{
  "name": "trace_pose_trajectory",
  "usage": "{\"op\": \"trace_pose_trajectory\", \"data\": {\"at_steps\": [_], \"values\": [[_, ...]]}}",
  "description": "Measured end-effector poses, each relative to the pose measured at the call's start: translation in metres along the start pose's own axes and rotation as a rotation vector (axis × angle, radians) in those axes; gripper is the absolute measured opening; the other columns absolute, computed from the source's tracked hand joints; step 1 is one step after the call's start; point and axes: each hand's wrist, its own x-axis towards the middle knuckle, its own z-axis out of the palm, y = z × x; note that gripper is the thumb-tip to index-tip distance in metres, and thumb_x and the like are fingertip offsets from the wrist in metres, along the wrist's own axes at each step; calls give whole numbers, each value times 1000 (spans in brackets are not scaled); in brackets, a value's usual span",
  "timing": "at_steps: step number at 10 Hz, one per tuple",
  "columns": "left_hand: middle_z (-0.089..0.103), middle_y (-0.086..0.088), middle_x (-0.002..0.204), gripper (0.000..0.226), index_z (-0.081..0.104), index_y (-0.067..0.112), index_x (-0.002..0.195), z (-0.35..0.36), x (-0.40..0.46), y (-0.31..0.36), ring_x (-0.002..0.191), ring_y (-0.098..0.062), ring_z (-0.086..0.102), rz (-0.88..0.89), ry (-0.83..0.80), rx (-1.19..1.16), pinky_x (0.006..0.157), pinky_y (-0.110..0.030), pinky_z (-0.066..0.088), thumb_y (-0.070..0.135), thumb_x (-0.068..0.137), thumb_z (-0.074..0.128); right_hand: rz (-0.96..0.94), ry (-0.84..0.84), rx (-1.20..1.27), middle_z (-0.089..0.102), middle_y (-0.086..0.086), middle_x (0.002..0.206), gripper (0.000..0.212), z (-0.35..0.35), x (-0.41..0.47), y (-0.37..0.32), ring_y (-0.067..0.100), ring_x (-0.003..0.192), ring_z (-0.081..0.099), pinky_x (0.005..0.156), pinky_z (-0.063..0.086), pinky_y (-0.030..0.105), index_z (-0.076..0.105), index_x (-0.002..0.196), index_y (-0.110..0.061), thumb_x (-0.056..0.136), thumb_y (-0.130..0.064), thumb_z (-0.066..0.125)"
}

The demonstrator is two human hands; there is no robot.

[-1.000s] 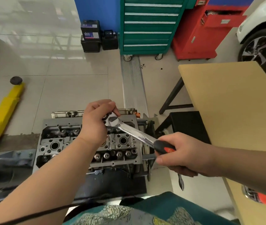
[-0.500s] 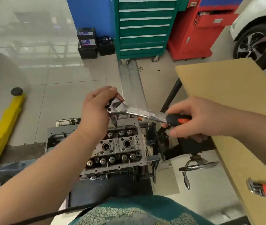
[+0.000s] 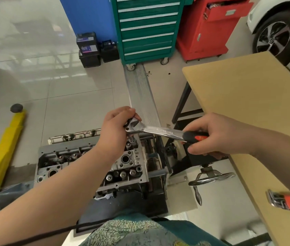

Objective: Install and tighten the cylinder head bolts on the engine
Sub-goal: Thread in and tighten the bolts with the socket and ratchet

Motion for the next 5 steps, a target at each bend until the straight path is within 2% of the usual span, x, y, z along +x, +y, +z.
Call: {"op": "trace_pose_trajectory", "data": {"at_steps": [1, 2, 3, 4, 5], "values": [[62, 1, 66, 30, 73, 17, 68, 3, -3, 0, 60, -13, 61, 27, 1, 72, 57, -24, 52, 20, 93, 58, -18, -13, 15, 69, 2, 77, 20, -2, 4, 9, 30, 58, 65, 51, 54, 30, 74, 104, -39, 85, -33, 79], [67, 12, 68, 32, 74, 30, 67, 6, -14, -3, 64, -3, 63, 38, 73, 122, 63, -20, 52, 23, 94, 59, -54, -49, -54, 69, 0, 83, 17, -8, 6, 12, 25, 60, 67, 52, 54, 27, 74, 101, -39, 85, -37, 77], [68, 30, 74, 27, 72, 5, 93, 12, -32, -10, 73, 14, 64, 103, 58, 249, 67, -4, 46, -4, 102, 49, -84, -79, -195, 70, -9, 85, 16, -19, 11, 10, 17, 73, 70, 60, 57, 30, 72, 98, -44, 82, -43, 73], [63, 45, 78, 33, 68, -10, 107, 25, -50, -8, 78, 27, 57, 63, 97, 272, 69, 5, 40, -17, 102, 37, -106, -106, -310, 68, -9, 81, 11, -34, 24, 4, 12, 78, 65, 68, 51, 33, 71, 87, -44, 77, -41, 75], [66, 35, 76, 32, 67, -5, 97, 22, -51, -18, 78, 20, 59, 159, 190, 378, 67, 2, 39, -11, 105, 36, -108, -110, -327, 68, -9, 81, 12, -46, 33, 0, 10, 78, 64, 71, 52, 36, 73, 85, -40, 74, -42, 78]]}}
